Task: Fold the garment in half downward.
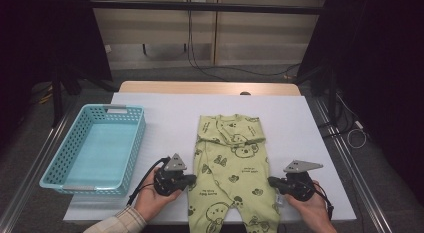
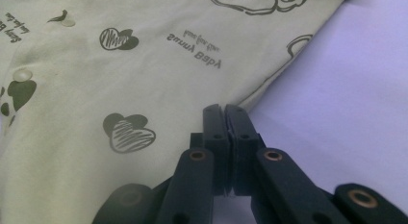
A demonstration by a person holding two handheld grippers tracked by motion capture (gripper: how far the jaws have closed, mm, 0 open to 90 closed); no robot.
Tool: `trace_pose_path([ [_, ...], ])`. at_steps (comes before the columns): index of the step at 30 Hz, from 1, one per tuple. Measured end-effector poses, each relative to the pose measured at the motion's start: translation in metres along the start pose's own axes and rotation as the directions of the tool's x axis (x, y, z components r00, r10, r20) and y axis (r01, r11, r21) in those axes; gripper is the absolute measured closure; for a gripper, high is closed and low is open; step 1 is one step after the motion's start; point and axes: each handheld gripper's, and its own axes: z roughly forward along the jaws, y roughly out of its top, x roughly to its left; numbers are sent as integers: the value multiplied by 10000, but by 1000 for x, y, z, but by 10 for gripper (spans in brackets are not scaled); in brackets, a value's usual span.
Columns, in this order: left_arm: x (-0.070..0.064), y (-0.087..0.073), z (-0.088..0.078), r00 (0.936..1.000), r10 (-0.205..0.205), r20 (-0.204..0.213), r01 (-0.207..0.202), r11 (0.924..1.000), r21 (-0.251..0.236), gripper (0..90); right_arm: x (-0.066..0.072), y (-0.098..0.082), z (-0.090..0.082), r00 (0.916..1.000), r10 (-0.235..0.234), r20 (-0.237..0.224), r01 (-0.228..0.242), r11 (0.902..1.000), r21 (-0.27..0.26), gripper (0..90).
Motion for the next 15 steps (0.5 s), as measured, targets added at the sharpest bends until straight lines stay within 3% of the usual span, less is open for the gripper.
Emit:
trace_pose_path([
  [7, -4, -5, -3, 9998, -175, 54, 174, 9997, 144, 869, 10, -7, -6, 9997, -257, 18, 257, 9997, -17, 884],
  [8, -4, -7, -2, 9989, -142, 441, 148, 9998, -141, 869, 11, -7, -7, 9997, -261, 22, 261, 9997, -39, 884],
  [9, -4, -7, -1, 9987, -172, 477, 180, 9997, -166, 869, 12, -8, -7, 9996, -279, 59, 280, 9996, -60, 883],
  [10, -5, -6, -3, 9997, -182, 145, 181, 9998, 77, 869, 12, -8, -7, 9995, -308, 81, 308, 9995, -70, 882],
  [15, -4, -6, -4, 9997, -232, 109, 232, 9997, -49, 811, 10, -9, -6, 9999, -160, -19, 160, 9998, -68, 810],
])
